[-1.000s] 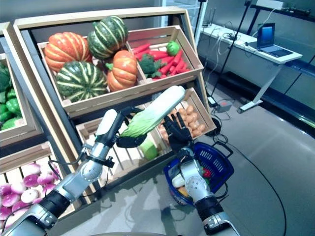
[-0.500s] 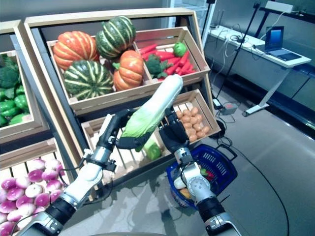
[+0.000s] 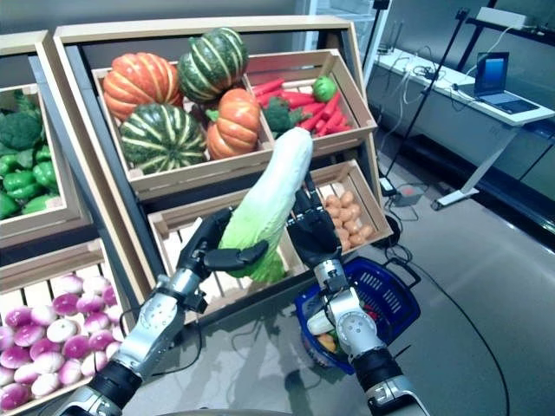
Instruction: Put vegetables into the basket
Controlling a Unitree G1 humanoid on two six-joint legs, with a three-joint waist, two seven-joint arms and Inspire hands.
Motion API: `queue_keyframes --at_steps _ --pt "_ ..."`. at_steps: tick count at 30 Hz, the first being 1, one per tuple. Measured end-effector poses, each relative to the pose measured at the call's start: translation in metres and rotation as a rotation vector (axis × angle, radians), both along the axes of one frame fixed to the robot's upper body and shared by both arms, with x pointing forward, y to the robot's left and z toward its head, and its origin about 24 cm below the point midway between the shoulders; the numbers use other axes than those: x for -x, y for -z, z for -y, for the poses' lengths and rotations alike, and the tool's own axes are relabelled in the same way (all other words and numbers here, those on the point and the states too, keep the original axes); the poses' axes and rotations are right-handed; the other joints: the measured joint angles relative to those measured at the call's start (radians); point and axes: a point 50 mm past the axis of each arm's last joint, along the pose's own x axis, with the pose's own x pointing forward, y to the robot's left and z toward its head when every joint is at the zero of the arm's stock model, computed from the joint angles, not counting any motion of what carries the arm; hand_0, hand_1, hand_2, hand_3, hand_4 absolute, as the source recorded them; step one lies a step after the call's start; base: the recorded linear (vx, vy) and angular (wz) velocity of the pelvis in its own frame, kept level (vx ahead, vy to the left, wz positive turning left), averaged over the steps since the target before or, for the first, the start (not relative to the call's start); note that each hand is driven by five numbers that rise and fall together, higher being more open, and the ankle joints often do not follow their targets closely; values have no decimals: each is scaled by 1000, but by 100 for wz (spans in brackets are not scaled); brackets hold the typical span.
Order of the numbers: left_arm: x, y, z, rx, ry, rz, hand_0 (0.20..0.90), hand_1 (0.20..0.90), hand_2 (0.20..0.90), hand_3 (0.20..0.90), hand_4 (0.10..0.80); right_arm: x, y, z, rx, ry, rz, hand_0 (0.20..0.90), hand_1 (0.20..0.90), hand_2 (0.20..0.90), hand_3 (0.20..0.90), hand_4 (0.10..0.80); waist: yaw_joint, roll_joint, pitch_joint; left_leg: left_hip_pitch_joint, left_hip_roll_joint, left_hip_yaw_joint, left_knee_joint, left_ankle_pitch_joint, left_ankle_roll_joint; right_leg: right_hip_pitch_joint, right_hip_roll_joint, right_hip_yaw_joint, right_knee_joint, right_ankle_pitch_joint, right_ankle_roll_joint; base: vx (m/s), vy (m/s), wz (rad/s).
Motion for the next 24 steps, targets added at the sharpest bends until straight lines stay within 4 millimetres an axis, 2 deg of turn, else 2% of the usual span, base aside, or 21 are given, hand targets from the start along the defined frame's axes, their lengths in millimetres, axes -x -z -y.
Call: queue_keyframes --at_steps 4,12,16,18,24 --pt "0 1 -2 -26 15 -5 300 300 300 300 400 0 -1 6 98 5 23 900 900 900 900 800 -2 0 0 0 0 0 0 0 0 -1 0 0 0 0 0 0 0 0" --pt "0 1 -4 -91 30 15 300 300 300 300 400 0 -2 10 161 3 35 900 900 900 900 800 -2 0 0 0 0 -1 0 0 0 0 0 0 0 0 0 0 0 0" --pt "-2 -19 -10 -443 25 261 300 300 300 300 400 0 -3 22 396 -1 77 900 900 900 900 800 -3 0 0 0 0 -1 0 0 0 -1 0 0 0 0 0 0 0 0" --pt "-6 -27 -11 -549 35 333 300 300 300 300 400 0 -3 27 481 0 78 900 900 900 900 800 -5 0 0 0 0 -1 0 0 0 -1 0 1 0 0 0 0 0 0" --pt "-8 -30 -8 -640 32 391 300 300 300 300 400 -1 -2 33 575 20 59 900 900 900 900 800 -34 1 0 -1 0 -1 0 0 0 -1 0 4 0 0 0 0 0 0"
